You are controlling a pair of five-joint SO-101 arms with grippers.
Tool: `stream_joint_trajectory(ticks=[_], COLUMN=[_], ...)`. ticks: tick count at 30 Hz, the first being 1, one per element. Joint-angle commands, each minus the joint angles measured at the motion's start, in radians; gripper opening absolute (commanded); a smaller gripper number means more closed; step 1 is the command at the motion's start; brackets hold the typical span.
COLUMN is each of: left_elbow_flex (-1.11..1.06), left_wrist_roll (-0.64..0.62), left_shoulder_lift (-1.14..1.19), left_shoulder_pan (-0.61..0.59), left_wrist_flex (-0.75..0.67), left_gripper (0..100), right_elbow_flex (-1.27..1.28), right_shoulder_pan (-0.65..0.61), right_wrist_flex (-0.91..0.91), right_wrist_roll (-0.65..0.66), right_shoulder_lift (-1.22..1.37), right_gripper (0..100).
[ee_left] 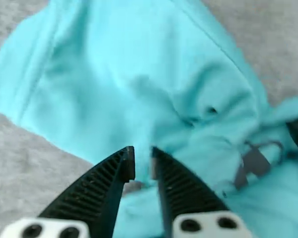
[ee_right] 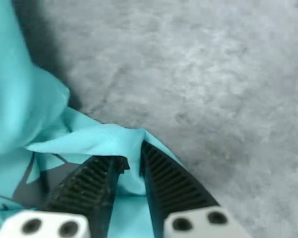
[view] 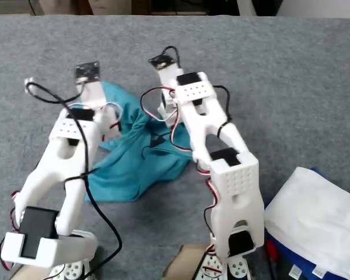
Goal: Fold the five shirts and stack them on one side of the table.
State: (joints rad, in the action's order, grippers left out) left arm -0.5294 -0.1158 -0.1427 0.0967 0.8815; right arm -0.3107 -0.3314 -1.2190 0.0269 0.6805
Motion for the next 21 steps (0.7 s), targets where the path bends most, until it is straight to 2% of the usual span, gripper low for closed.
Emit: stream_joint_trajectory(ticks=[1,3,7,16,18,21], left_elbow_flex=[0.058,0.023,-0.032,0.172,0.199,0.221], left_wrist_roll=[-0.009,-0.005,-0.014,-0.163,-0.176,-0.175], left_shoulder_lift=[-0.002,0.002,0.082,0.318,0.349,0.348], left_shoulder_pan=[0.098,0.137,0.140,0.092,0.060,0.020], left_wrist_flex=[0.014,-0.026,-0.158,-0.160,-0.160,-0.163], left_gripper=[17,22,29,29,21,2], right_elbow_flex=[-0.056,-0.054,-0.051,-0.050,-0.053,-0.054], right_shoulder_pan=[0.064,0.065,0.062,0.062,0.065,0.065], right_wrist_flex=[0.014,0.014,0.014,0.011,0.012,0.015], right_wrist_roll=[-0.040,-0.046,-0.046,-0.046,-0.046,-0.046], right_shoulder_lift=[-0.036,-0.039,-0.041,-0.041,-0.041,-0.041], right_gripper=[2.8,2.8,2.8,2.8,2.8,2.8])
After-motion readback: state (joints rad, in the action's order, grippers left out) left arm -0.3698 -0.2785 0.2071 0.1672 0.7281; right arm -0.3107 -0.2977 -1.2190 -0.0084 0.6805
